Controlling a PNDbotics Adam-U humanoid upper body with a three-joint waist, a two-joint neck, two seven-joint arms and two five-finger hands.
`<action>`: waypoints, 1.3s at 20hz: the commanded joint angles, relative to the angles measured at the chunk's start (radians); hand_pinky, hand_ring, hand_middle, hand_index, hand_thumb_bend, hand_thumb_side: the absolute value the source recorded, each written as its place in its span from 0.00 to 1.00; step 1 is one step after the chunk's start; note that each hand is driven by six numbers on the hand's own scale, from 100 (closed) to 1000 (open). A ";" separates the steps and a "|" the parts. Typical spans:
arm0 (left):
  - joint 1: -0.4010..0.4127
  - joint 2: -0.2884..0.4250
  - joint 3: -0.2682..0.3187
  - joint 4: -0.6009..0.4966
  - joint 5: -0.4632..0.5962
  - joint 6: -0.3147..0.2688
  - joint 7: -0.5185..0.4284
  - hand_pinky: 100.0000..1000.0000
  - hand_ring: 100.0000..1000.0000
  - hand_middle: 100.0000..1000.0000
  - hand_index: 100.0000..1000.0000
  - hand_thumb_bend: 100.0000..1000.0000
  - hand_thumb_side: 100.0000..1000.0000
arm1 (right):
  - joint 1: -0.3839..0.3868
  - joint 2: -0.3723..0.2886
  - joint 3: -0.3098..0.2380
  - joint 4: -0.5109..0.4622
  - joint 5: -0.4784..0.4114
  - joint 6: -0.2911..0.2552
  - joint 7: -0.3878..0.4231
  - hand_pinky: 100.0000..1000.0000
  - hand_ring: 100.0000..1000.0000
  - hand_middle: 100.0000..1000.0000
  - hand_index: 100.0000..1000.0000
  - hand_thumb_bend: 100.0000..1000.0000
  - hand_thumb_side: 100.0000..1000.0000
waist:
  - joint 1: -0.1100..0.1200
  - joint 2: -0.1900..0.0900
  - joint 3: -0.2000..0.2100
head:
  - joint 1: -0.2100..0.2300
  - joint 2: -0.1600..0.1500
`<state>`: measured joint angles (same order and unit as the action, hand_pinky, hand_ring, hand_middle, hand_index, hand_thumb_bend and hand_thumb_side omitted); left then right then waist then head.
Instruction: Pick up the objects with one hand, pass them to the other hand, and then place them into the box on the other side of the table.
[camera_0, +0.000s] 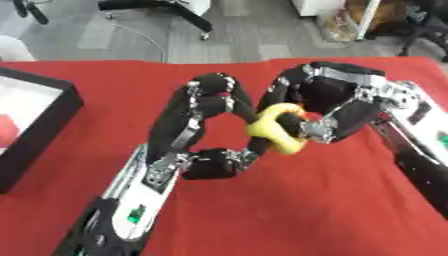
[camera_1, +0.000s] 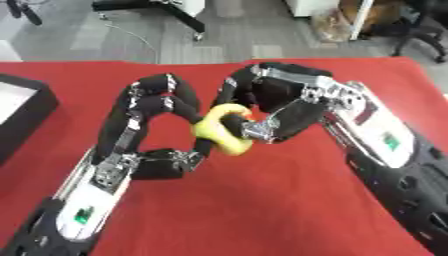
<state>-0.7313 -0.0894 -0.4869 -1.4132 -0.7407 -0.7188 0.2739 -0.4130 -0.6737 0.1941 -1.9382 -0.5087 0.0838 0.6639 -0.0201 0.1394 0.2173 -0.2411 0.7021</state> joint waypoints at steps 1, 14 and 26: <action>-0.024 -0.002 0.002 -0.014 0.000 -0.007 -0.005 0.51 0.44 0.39 0.18 0.00 0.05 | -0.011 -0.008 -0.010 -0.012 -0.049 -0.012 0.052 0.59 0.81 0.70 0.59 0.00 0.24 | -0.011 0.000 -0.003 | 0.002 0.002; -0.024 0.025 0.009 -0.024 -0.080 -0.047 0.032 0.53 0.45 0.41 0.22 0.00 0.07 | -0.003 -0.015 -0.091 0.036 -0.189 -0.038 0.017 0.65 0.87 0.83 0.75 0.00 0.81 | -0.008 -0.005 -0.016 | 0.017 -0.005; 0.060 0.125 0.100 0.060 -0.308 -0.041 0.162 0.54 0.44 0.42 0.28 0.00 0.05 | 0.139 -0.127 -0.261 0.009 -0.223 -0.186 -0.136 0.67 0.86 0.82 0.76 0.00 0.72 | -0.006 -0.043 -0.051 | 0.082 0.005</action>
<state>-0.6599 0.0167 -0.4092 -1.3511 -1.0243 -0.7557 0.4037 -0.2674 -0.7524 -0.0310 -1.9037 -0.7209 -0.0778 0.5461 -0.0201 0.1358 0.1655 -0.1692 0.7025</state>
